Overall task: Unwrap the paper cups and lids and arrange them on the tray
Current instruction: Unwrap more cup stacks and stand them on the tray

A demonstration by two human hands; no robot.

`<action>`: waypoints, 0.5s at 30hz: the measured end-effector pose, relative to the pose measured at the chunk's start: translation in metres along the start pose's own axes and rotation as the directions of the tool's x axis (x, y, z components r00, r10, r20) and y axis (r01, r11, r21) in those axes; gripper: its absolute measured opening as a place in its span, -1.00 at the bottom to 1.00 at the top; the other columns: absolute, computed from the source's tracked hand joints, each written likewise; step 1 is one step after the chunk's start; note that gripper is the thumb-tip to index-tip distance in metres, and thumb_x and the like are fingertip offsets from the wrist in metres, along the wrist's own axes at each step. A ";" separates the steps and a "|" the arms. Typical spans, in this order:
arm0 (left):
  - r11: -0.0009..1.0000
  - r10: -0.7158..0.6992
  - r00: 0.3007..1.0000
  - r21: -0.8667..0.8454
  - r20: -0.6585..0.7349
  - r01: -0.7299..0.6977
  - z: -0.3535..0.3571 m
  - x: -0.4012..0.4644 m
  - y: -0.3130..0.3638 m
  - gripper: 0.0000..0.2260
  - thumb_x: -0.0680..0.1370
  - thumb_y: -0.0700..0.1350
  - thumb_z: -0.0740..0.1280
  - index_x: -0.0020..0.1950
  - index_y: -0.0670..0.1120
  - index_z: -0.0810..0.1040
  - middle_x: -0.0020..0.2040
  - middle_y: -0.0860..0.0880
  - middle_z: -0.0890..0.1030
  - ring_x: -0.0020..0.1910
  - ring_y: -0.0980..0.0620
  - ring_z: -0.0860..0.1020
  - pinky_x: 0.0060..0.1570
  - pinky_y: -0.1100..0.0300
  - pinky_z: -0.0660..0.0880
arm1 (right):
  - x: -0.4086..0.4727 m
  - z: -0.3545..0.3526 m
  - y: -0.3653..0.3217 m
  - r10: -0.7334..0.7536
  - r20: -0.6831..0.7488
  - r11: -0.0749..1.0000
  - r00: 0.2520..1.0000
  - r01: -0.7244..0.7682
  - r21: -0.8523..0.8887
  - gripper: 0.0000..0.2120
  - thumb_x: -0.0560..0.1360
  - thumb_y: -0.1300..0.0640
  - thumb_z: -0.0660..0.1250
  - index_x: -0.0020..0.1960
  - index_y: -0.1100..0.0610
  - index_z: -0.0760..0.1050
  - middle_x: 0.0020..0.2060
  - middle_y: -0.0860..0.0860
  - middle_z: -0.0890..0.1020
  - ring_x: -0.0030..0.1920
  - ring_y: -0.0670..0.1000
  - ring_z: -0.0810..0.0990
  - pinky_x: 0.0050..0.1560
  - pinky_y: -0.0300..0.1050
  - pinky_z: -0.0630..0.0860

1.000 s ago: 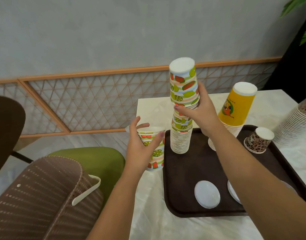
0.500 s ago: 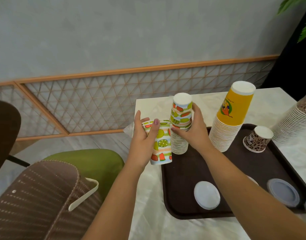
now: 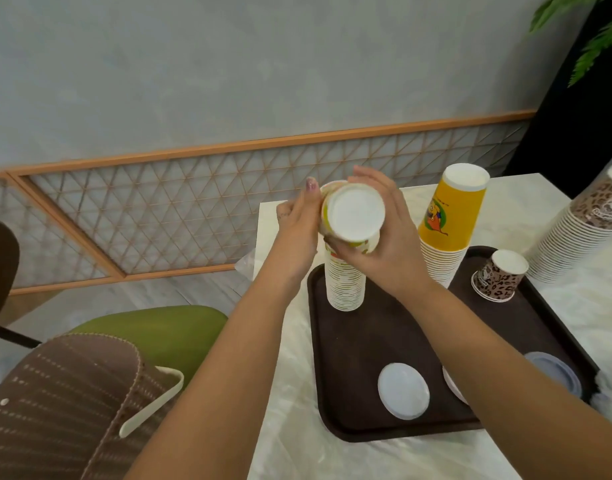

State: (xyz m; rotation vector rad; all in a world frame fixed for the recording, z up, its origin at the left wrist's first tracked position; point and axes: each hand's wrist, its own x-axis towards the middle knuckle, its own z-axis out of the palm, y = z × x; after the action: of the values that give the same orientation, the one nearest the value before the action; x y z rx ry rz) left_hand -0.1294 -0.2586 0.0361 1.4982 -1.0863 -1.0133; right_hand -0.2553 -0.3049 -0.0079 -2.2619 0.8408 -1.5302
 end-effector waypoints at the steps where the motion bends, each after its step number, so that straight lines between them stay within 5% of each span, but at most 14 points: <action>1: 0.999 0.047 0.998 0.000 -0.037 -0.047 0.003 0.002 0.003 -0.71 0.58 0.28 -0.07 0.12 0.33 0.39 0.28 0.11 0.27 0.33 0.03 0.35 0.38 -0.07 0.29 | 0.005 0.000 -0.003 0.075 -0.018 0.997 0.997 -0.075 0.009 -0.34 0.35 -0.01 0.49 0.33 0.24 0.35 0.27 0.11 0.46 0.29 -0.01 0.40 0.30 -0.18 0.36; 4: 0.992 0.129 0.989 0.011 -0.068 -0.129 0.011 0.011 0.001 -0.49 0.54 0.30 -0.07 0.45 0.20 0.24 0.35 0.13 0.24 0.42 0.04 0.26 0.41 -0.09 0.24 | 0.017 0.004 0.000 0.249 -0.007 0.968 0.968 -0.249 -0.018 -0.36 0.34 0.02 0.51 0.32 0.20 0.36 0.19 0.06 0.52 0.15 -0.17 0.38 0.10 -0.55 0.28; 6: 0.992 0.125 0.991 0.030 -0.045 -0.124 0.016 0.018 -0.006 -0.33 0.45 0.38 -0.06 0.52 0.17 0.14 0.48 0.08 0.21 0.47 0.04 0.20 0.42 -0.11 0.23 | 0.019 0.008 0.009 0.317 0.023 0.948 0.948 -0.316 -0.024 -0.39 0.35 0.04 0.51 0.30 0.18 0.38 0.15 0.04 0.53 0.10 -0.20 0.39 0.01 -0.60 0.27; 9: 0.994 0.102 0.995 0.032 -0.010 -0.102 0.025 0.023 -0.021 -0.39 0.50 0.34 -0.04 0.51 0.15 0.14 0.49 0.04 0.25 0.45 0.04 0.24 0.40 -0.05 0.27 | 0.014 0.017 0.024 0.387 0.055 0.922 0.920 -0.387 -0.011 -0.42 0.34 0.03 0.51 0.27 0.16 0.39 0.11 0.00 0.56 0.10 -0.11 0.49 0.02 -0.40 0.40; 11: 0.994 0.106 0.994 0.016 0.008 -0.106 0.029 0.025 -0.030 -0.50 0.59 0.22 -0.02 0.50 0.10 0.19 0.43 0.06 0.34 0.37 0.11 0.32 0.27 0.23 0.34 | 0.006 0.023 0.034 0.410 0.075 0.912 0.909 -0.410 -0.024 -0.43 0.34 0.02 0.50 0.26 0.15 0.39 0.11 0.01 0.58 0.11 -0.04 0.53 0.06 -0.21 0.48; 13: 0.993 0.116 0.993 0.015 0.014 -0.116 0.032 0.025 -0.037 -0.57 0.63 0.14 -0.01 0.47 0.05 0.25 0.34 0.09 0.43 0.25 0.19 0.39 0.07 0.46 0.33 | -0.001 0.028 0.042 0.435 0.095 0.900 0.895 -0.432 -0.047 -0.42 0.34 0.02 0.51 0.27 0.15 0.39 0.12 0.01 0.58 0.12 -0.03 0.54 0.06 -0.20 0.47; 15: 0.994 0.103 0.995 0.023 0.003 -0.103 0.035 0.026 -0.045 -0.60 0.64 0.11 0.00 0.45 0.04 0.28 0.31 0.08 0.46 0.24 0.17 0.42 0.10 0.42 0.35 | -0.009 0.032 0.048 0.464 0.095 0.886 0.881 -0.461 -0.053 -0.42 0.33 0.04 0.52 0.26 0.16 0.40 0.11 0.01 0.58 0.12 -0.02 0.54 0.01 -0.27 0.42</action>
State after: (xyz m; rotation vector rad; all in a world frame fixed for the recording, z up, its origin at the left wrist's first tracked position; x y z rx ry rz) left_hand -0.1501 -0.2872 -0.0162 1.4441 -1.1678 -0.9334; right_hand -0.2432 -0.3407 -0.0526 -1.9429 1.2667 -1.1730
